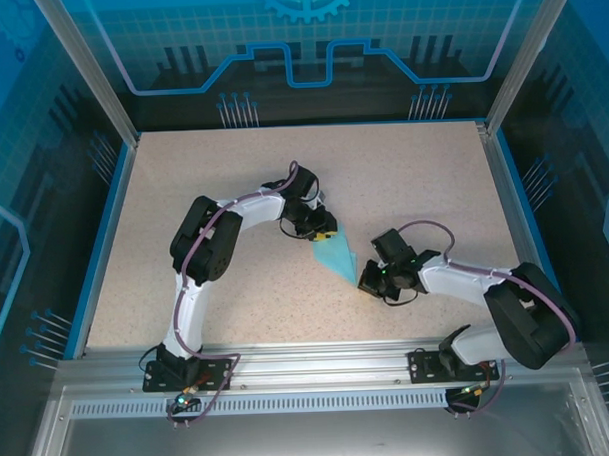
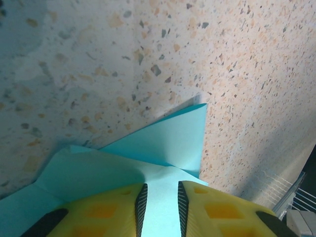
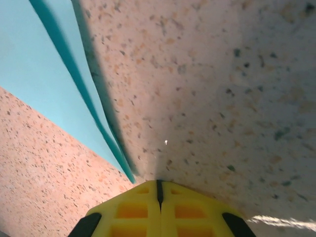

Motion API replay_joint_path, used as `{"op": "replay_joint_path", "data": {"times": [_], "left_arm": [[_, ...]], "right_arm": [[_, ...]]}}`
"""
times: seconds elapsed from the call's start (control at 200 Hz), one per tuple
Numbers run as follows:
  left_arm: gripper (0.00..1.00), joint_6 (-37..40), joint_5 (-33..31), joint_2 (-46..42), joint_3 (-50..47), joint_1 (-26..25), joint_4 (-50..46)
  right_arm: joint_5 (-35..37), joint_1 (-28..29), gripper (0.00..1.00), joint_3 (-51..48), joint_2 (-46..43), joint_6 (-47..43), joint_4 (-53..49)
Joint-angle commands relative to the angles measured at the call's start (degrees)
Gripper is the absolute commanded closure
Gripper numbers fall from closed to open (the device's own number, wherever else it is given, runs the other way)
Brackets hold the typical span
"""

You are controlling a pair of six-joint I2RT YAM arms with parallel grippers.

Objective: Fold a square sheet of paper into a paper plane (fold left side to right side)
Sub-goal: Fourth fold the wing at the center of the table.

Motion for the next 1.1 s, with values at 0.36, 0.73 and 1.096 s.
{"op": "replay_joint_path", "data": {"times": [0.36,0.73,1.096], "left_arm": [[0.54,1.6,-0.2,-2.9,11.2,2.1,-7.7],[0.4,-1.2,-0.6,-17.8,-10.4,5.0,4.5],[0.44,-5.3,3.8,-9.1,-11.4,1.4,14.3]], "right_arm": [[3.0,-5.3,0.48,8.9,-9.4,-26.6,-17.8],[-5.0,-10.8,0.13,9.6,-10.8,-37.1,-12.6],[-12.6,-11.4,0.01,6.2,-14.2,-33.8,-8.7]]}}
